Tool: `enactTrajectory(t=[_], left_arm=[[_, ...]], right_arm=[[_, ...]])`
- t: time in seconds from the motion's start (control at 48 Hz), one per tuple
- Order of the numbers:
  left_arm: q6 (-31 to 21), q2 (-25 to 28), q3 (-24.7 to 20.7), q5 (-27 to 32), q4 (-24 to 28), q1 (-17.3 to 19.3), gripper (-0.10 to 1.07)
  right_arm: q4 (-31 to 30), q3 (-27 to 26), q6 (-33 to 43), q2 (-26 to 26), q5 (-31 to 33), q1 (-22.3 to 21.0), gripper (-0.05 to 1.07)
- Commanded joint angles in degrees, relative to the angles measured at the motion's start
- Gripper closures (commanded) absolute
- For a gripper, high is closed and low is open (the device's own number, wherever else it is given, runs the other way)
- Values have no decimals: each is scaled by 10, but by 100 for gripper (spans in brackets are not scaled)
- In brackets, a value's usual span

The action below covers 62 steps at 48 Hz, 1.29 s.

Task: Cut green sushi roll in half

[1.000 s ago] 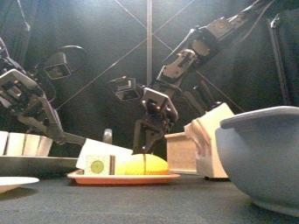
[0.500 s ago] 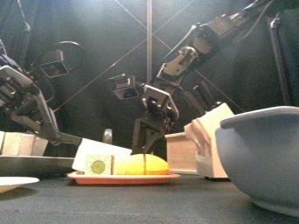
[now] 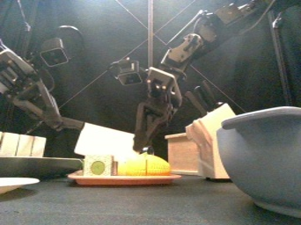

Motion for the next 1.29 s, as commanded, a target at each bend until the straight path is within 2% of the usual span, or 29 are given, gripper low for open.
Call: enactTrajectory(t=[0.0, 0.167, 0.25, 0.354, 0.458, 0.542, 0.688, 0.938, 1.271], left_arm=[[0, -35, -7, 1, 5, -3, 50], [0, -54, -5, 1, 8, 6, 50], [0, -54, -7, 1, 8, 11, 50], [0, -54, -8, 1, 8, 11, 50], [0, -54, -8, 1, 8, 13, 50], [0, -54, -9, 1, 8, 13, 50], [0, -54, -10, -4, 8, 13, 50], [0, -54, -12, -4, 7, 16, 50], [0, -54, -25, -4, 8, 22, 50]], right_arm=[[-7, -3, 2, -29, 4, -11, 71], [4, -6, 4, -37, -18, -26, 71], [20, -2, 4, -44, -30, -37, 67], [38, 9, 4, -56, -41, -44, 54], [42, 24, 10, -66, -49, -46, 36], [38, 36, 15, -76, -51, -46, 22], [17, 59, 16, -91, -70, -40, 5], [4, 109, 15, -139, -118, -40, 3], [-46, 160, 15, -220, -217, -44, 3]])
